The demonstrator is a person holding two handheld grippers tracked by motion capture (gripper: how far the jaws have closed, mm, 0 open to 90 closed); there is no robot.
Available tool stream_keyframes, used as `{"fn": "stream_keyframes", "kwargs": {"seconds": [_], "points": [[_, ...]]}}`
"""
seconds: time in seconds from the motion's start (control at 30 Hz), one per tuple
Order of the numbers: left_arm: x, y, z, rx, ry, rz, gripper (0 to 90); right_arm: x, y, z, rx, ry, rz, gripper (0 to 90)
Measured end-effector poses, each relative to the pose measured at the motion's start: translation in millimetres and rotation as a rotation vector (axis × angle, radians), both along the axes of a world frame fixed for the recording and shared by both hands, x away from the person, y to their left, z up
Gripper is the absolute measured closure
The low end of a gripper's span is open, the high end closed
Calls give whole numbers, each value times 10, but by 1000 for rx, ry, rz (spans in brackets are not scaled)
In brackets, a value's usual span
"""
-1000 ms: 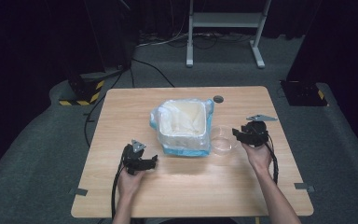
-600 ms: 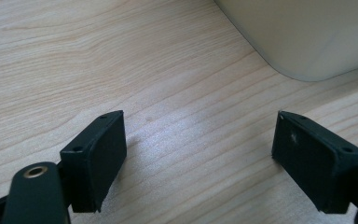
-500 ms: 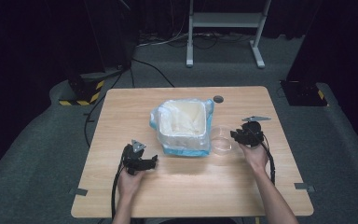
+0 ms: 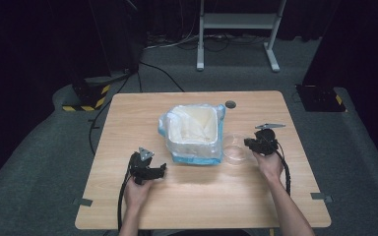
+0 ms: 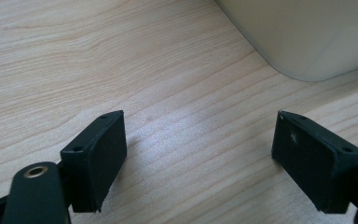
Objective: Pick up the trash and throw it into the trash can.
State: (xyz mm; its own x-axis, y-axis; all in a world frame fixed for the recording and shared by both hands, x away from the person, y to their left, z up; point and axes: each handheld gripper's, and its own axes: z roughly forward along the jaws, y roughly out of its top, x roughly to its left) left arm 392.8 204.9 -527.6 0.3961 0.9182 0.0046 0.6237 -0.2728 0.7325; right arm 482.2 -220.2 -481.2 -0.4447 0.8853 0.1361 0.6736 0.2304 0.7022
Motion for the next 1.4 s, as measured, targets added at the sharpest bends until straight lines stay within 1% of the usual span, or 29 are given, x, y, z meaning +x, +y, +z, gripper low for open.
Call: {"fn": "stream_keyframes", "kwargs": {"seconds": [0.03, 0.17, 0.27, 0.33, 0.43, 0.57, 0.67, 0.7, 0.73, 0.8, 0.93, 0.97, 1.03, 1.07, 1.1, 1.17, 1.37, 1.4], "points": [[0, 0, 0, 0, 0, 0, 177, 0, 0, 0, 0, 0, 0, 815], [-1, -1, -1, -3, 1, 1, 177, -19, -29, 59, 47, -23, 6, 833], [-2, 0, 0, -2, 1, 2, 178, -36, -40, 79, 34, -29, 22, 835], [-4, -1, -1, -6, 0, 8, 184, -50, -35, 93, 37, -32, 25, 835], [-3, 0, -1, -5, -1, 8, 187, -69, -24, 131, 23, -46, 28, 836], [-3, 1, 0, -3, -1, 8, 187, -93, -54, 161, 26, -53, 19, 836], [-4, 0, -1, -5, 0, 8, 187, -131, -92, 212, 46, -64, 22, 836], [-4, 0, -1, -5, 0, 8, 187, -131, -92, 212, 46, -64, 22, 836], [-4, 1, -1, -5, 0, 8, 187, -165, -122, 259, 52, -76, 30, 836], [-4, 1, -2, -7, -1, 9, 187, -207, -149, 313, 59, -86, 32, 836], [-4, 1, -2, -7, -1, 9, 189, -254, -188, 388, 65, -91, 32, 836], [-4, 1, -2, -7, -1, 9, 189, -277, -202, 445, 63, -95, 30, 836], [-4, 1, -1, -7, -1, 9, 189, -293, -204, 500, 64, -96, 34, 836], [-4, 1, -2, -7, -1, 9, 189, -298, -203, 527, 54, -99, 38, 836], [-4, 1, -2, -7, -1, 9, 189, -298, -203, 527, 54, -99, 38, 836], [-4, 1, -2, -7, -1, 9, 189, -320, -195, 603, 46, -108, 46, 835], [-4, 1, -2, -7, 0, 9, 189, -354, -194, 739, 66, -120, 47, 835], [-4, 1, -2, -7, 0, 9, 189, -354, -194, 739, 66, -120, 47, 835]]}}
